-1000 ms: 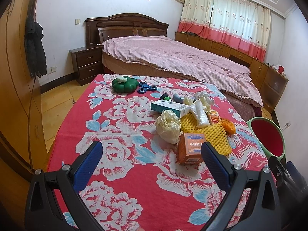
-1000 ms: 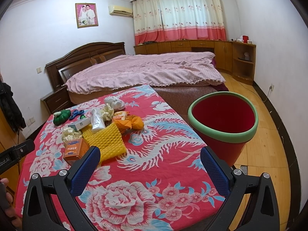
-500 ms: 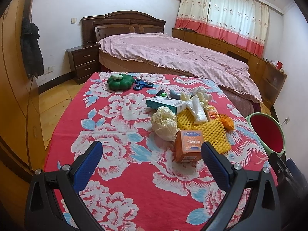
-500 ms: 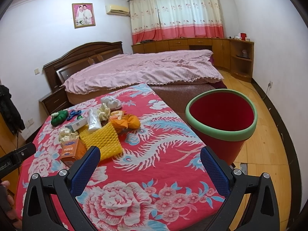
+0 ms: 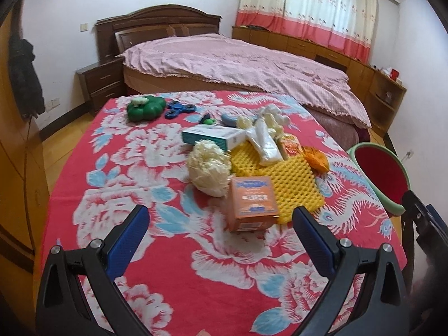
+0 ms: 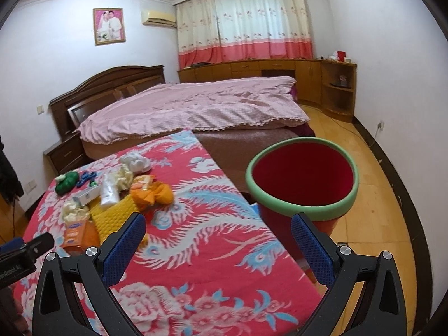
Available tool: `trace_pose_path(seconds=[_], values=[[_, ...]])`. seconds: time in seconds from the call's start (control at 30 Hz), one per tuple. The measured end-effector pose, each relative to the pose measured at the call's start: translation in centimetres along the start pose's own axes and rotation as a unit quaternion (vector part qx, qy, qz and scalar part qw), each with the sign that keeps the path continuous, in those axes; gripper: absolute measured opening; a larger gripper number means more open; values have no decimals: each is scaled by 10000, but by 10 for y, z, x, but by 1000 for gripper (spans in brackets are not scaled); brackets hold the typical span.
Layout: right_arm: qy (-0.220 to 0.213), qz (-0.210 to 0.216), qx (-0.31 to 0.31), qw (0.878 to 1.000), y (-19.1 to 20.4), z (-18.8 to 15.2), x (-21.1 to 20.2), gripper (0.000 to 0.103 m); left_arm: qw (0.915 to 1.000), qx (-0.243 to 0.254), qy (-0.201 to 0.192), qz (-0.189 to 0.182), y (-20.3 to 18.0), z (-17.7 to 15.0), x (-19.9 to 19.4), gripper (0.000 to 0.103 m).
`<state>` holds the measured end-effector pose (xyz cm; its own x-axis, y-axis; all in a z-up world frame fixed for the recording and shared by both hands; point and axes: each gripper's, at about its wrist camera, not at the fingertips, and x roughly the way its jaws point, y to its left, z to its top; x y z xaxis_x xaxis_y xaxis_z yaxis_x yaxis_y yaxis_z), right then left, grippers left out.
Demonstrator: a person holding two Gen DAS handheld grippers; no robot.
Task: Collect trash
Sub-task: 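Grasp the small orange box with the left gripper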
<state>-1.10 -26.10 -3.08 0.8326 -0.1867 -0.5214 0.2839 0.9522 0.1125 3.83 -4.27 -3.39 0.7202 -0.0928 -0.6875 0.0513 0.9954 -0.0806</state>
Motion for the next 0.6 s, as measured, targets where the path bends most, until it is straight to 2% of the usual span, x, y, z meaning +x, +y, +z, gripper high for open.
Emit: trace_pose_path(seconds=[0.1,0.4,0.47,0.6], values=[[108,-39,62,9999,-7,-3,7,103,9999,111,123,-27,-8,1,11,99],[415,19,105,9991,-11,-7,24,103,9982,343,480,-134,-27,1,42,80],[440,35,74,9990,-11,-7,26,103,9980,360,495,-159,-28,1,44,67],[512,110,40,9986,-7,-4,33,103,9970,398,603,-263,-27,-1,50,56]])
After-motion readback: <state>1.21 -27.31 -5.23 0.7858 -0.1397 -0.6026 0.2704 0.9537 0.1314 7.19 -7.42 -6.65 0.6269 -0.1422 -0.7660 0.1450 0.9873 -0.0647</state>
